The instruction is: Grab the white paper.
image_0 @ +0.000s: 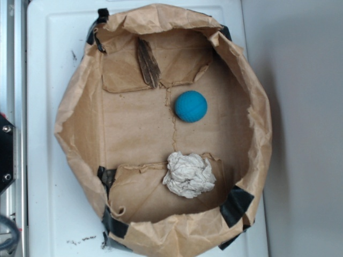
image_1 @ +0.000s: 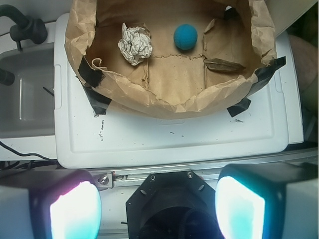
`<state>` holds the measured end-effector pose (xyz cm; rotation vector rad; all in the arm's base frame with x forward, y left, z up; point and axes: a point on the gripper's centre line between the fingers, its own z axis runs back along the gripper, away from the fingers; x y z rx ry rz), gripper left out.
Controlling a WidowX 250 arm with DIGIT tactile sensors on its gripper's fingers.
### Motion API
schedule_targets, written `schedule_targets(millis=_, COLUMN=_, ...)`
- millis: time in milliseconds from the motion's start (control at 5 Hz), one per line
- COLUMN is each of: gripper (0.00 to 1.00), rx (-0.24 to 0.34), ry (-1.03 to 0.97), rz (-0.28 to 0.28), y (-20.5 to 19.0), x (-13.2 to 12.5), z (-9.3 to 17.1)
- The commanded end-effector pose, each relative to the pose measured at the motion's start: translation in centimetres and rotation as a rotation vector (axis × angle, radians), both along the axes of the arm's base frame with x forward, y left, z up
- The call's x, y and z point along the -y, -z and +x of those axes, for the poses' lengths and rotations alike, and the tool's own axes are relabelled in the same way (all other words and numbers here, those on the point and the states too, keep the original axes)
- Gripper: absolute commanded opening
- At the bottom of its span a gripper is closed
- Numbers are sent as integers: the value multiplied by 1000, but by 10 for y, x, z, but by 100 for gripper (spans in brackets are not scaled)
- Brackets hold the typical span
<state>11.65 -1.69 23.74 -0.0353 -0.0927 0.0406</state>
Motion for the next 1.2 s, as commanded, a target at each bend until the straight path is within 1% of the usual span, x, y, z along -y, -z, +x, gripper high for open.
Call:
schedule_targets(millis=0, gripper=100, rx=0, ry=0, rz=0, y=0, x=0, z=0)
schedule_targets(millis=200, gripper=100, rx=-6, ry=63, rz=-39, y=-1, x=-5, z=50)
schedule_targets(millis=400, gripper=100, rx=8, ry=136, rz=-40, y=8, x=-10, z=85)
schedule_targets(millis=600, gripper=100, rx=59, ry=264, rz=13, y=19, x=-9, z=111)
schedule_targets(millis=1000, gripper=100, rx=59, ry=264, rz=13, y=19, x=-9, z=111)
